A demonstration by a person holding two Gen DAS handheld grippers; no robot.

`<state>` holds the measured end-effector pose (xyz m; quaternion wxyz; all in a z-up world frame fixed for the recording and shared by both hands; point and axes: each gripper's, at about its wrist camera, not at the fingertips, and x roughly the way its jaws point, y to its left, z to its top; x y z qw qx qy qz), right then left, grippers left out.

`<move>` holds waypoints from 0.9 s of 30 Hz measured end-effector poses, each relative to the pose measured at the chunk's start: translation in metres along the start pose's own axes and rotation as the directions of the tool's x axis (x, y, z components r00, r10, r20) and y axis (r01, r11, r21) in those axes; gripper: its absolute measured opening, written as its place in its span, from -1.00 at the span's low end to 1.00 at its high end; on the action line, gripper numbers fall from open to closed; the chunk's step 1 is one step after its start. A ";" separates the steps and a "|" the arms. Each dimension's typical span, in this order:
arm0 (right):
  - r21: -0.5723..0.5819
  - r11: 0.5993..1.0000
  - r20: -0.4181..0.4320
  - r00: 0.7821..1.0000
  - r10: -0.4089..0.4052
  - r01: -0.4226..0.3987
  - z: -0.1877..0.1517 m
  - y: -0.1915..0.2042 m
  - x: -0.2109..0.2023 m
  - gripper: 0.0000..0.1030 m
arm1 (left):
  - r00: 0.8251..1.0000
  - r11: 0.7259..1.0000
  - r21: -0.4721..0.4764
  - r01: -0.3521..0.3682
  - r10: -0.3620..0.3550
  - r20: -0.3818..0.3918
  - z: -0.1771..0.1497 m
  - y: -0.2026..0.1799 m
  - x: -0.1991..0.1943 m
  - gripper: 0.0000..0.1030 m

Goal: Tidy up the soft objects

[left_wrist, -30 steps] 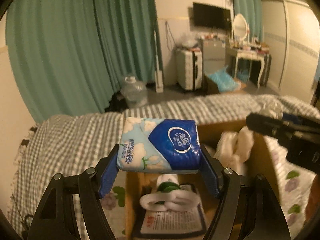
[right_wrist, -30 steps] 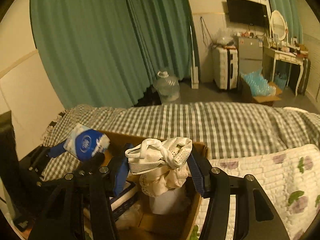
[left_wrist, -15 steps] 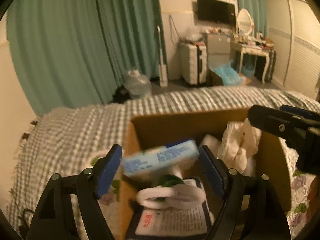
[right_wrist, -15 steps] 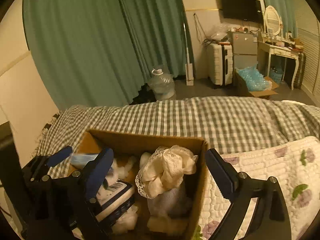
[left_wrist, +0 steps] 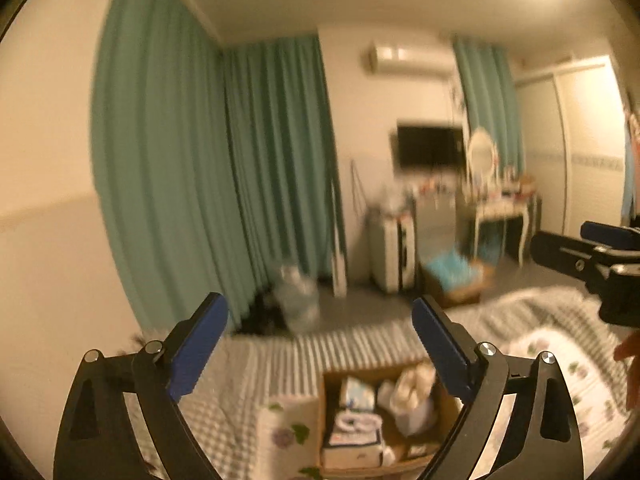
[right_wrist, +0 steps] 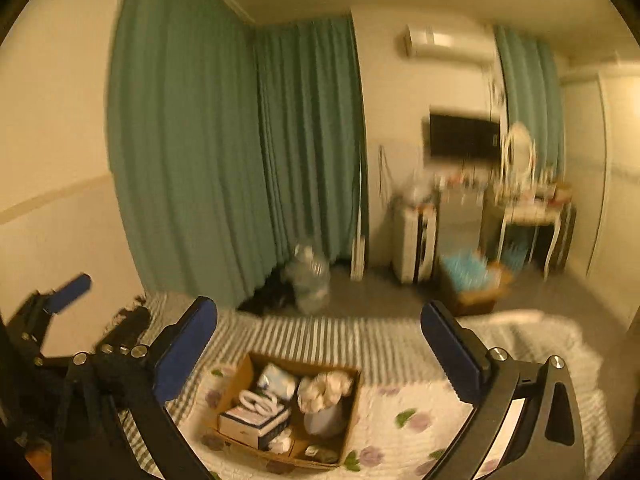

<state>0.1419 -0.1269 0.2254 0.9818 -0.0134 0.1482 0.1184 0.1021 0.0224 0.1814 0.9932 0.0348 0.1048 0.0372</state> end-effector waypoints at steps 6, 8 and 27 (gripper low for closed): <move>-0.043 0.998 0.178 0.984 -0.033 0.041 0.022 0.031 -0.102 1.00 | 0.973 0.995 -0.098 -0.011 0.034 0.230 0.028 0.031 -0.106 0.95; -0.065 0.997 0.209 0.978 -0.014 0.028 0.016 0.040 -0.119 1.00 | 0.962 0.992 -0.125 -0.010 0.043 0.268 0.025 0.042 -0.129 0.95; -0.020 0.999 0.091 0.994 0.052 -0.050 -0.182 0.024 -0.009 1.00 | 0.995 0.996 -0.087 -0.035 0.042 0.085 -0.129 0.035 -0.027 0.95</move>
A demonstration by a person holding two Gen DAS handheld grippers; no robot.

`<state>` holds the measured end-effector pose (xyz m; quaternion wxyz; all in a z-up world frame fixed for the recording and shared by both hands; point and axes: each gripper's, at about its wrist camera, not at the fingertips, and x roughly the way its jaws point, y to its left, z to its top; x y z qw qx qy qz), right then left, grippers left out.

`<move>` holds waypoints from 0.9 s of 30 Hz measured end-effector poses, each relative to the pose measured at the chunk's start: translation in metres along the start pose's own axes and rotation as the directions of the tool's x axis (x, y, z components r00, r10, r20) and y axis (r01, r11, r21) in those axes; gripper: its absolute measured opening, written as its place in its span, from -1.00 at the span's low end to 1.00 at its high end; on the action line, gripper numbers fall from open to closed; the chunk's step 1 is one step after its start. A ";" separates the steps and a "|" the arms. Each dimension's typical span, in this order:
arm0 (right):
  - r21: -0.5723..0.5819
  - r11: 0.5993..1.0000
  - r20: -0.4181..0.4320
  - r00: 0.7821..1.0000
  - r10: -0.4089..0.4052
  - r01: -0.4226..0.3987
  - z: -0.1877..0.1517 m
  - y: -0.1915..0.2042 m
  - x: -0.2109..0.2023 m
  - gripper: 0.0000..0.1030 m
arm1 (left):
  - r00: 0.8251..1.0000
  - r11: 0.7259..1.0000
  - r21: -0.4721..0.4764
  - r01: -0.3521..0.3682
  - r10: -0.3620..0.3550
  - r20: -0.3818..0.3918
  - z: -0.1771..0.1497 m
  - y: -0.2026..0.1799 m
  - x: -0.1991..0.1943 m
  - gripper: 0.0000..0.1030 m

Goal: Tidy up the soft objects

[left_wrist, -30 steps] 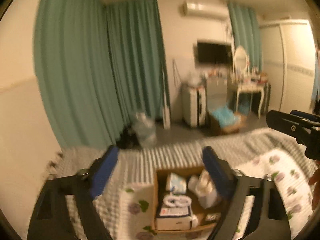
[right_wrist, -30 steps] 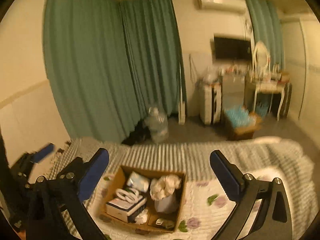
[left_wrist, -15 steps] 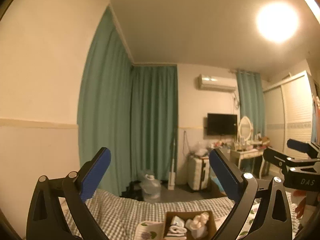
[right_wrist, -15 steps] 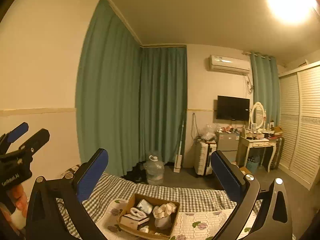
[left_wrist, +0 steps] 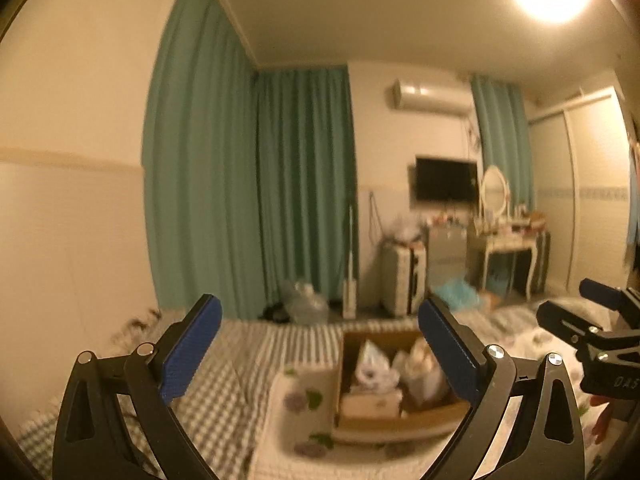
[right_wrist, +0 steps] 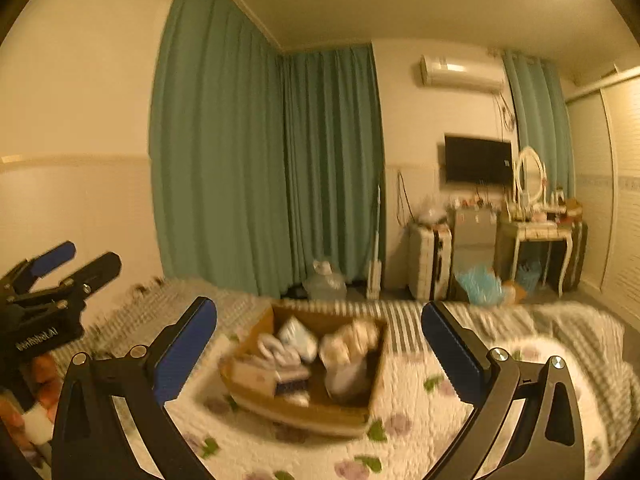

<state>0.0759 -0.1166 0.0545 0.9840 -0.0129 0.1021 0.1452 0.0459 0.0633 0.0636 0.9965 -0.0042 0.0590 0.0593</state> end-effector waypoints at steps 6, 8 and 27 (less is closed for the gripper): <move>0.072 0.997 -0.135 0.990 -0.029 0.039 -0.050 -0.024 0.032 1.00 | 0.996 1.000 0.000 0.006 -0.005 -0.093 -0.029 -0.006 0.012 0.95; 0.062 0.997 -0.149 0.988 -0.036 0.046 -0.053 -0.025 0.038 1.00 | 0.996 1.000 0.001 0.007 -0.007 -0.093 -0.030 -0.007 0.012 0.95; 0.027 0.998 -0.096 0.994 -0.059 0.062 -0.037 -0.018 0.025 1.00 | 0.992 1.000 -0.006 0.024 -0.024 -0.123 -0.049 -0.013 0.011 0.95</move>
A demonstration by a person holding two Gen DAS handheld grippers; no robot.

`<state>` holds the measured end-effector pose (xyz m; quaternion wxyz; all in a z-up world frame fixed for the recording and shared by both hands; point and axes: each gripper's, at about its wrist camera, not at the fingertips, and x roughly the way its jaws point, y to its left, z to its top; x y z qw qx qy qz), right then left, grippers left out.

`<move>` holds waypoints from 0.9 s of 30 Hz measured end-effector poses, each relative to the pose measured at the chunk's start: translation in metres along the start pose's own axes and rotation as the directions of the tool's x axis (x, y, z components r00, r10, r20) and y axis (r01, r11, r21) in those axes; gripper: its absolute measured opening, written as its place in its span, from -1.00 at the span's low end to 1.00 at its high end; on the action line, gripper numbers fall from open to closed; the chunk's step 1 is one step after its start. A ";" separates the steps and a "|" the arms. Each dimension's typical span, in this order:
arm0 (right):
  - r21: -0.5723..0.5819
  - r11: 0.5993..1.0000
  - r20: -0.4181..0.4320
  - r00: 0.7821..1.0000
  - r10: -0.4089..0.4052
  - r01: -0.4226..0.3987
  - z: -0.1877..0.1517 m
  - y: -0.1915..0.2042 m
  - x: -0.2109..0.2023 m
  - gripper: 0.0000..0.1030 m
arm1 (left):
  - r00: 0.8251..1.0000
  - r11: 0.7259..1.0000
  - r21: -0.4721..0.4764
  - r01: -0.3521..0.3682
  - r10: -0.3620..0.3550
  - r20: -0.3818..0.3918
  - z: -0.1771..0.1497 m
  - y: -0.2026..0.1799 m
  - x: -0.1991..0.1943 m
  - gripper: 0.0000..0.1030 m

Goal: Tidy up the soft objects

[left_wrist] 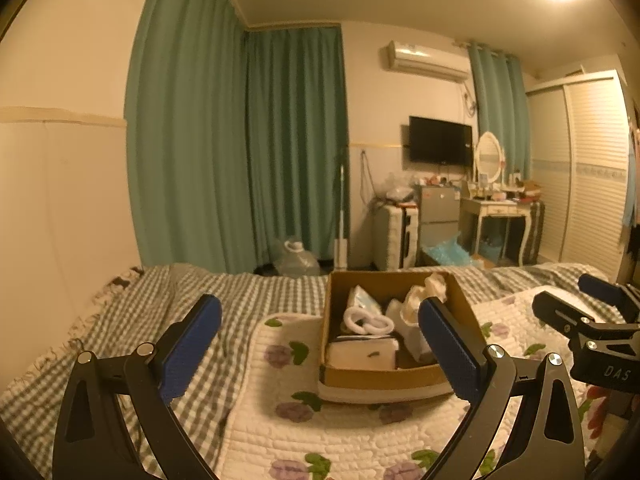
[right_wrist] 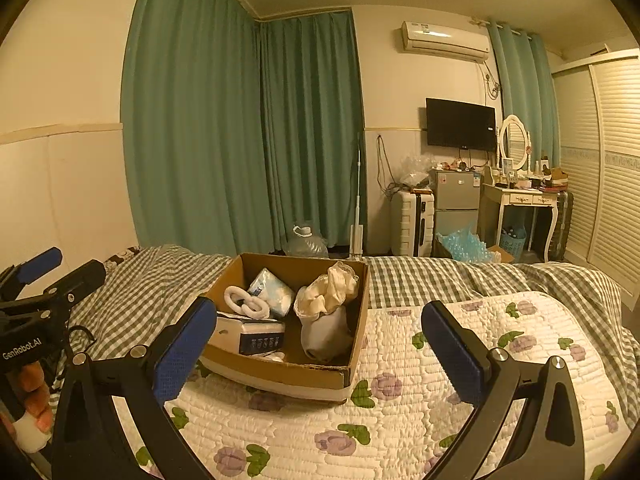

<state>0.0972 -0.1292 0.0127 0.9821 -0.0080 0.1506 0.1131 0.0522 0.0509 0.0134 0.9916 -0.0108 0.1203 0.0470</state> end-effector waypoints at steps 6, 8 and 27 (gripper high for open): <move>0.001 1.000 -0.003 1.000 0.008 -0.008 0.001 0.001 -0.001 1.00 | 1.000 1.000 -0.002 -0.002 0.002 -0.020 -0.003 0.001 0.004 0.95; -0.001 1.000 -0.002 1.000 0.010 -0.010 0.001 0.002 -0.002 1.00 | 1.000 1.000 -0.004 0.001 -0.001 -0.026 -0.003 0.001 0.005 0.95; 0.001 1.000 -0.017 1.000 0.001 0.000 -0.001 0.005 0.004 1.00 | 0.999 1.000 0.005 0.013 -0.013 -0.044 -0.006 -0.001 0.005 0.95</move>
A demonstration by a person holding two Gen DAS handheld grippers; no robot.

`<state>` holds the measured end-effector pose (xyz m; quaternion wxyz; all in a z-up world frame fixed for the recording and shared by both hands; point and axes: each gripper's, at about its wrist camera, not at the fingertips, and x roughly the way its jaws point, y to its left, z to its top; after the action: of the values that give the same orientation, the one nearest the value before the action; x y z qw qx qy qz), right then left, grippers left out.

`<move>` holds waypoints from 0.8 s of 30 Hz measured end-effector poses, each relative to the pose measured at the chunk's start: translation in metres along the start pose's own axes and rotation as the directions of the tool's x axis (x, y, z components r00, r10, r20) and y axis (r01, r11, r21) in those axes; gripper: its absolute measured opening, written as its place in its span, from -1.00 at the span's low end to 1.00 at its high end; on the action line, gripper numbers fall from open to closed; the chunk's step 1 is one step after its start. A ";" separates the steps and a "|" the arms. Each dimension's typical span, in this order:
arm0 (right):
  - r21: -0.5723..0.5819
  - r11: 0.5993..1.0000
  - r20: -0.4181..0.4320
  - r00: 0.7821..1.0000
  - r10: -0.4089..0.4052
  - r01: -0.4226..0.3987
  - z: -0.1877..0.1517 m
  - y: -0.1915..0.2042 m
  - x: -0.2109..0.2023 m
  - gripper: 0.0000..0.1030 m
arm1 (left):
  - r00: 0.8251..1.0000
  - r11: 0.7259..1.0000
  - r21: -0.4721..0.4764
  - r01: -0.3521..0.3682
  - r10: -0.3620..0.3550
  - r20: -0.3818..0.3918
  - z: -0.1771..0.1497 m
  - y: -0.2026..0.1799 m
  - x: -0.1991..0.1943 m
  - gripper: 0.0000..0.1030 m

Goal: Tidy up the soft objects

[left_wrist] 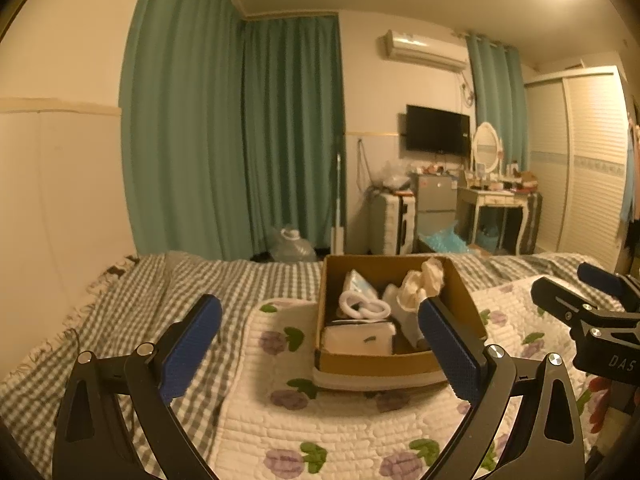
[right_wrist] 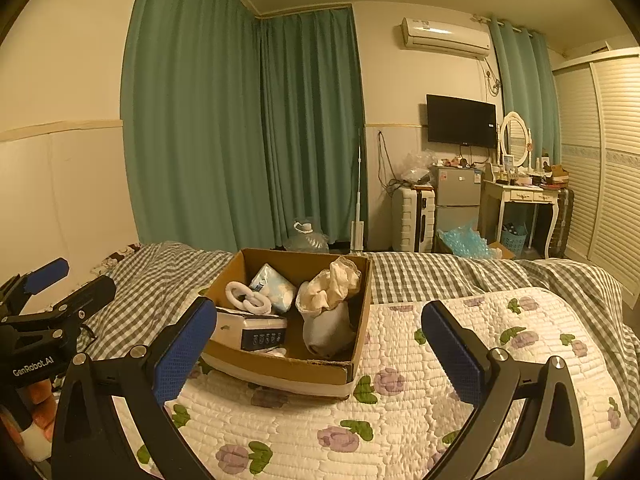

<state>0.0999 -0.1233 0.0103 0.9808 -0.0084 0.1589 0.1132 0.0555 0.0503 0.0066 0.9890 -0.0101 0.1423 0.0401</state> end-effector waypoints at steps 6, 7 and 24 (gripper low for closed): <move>0.007 1.000 -0.002 1.000 0.000 0.000 -0.001 -0.001 0.000 1.00 | 1.000 1.000 0.001 0.003 -0.003 -0.010 -0.001 0.000 0.001 0.95; 0.007 1.000 -0.002 1.000 0.000 0.000 -0.002 -0.001 0.001 1.00 | 1.000 1.000 0.002 0.003 -0.003 -0.011 -0.001 0.001 0.002 0.95; 0.009 1.000 -0.008 1.000 -0.004 0.004 -0.005 0.001 0.003 1.00 | 1.000 1.000 0.006 0.008 -0.008 -0.017 -0.005 0.003 0.004 0.95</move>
<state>0.1007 -0.1217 0.0045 0.9803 -0.0045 0.1634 0.1106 0.0580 0.0535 0.0005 0.9879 -0.0080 0.1509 0.0356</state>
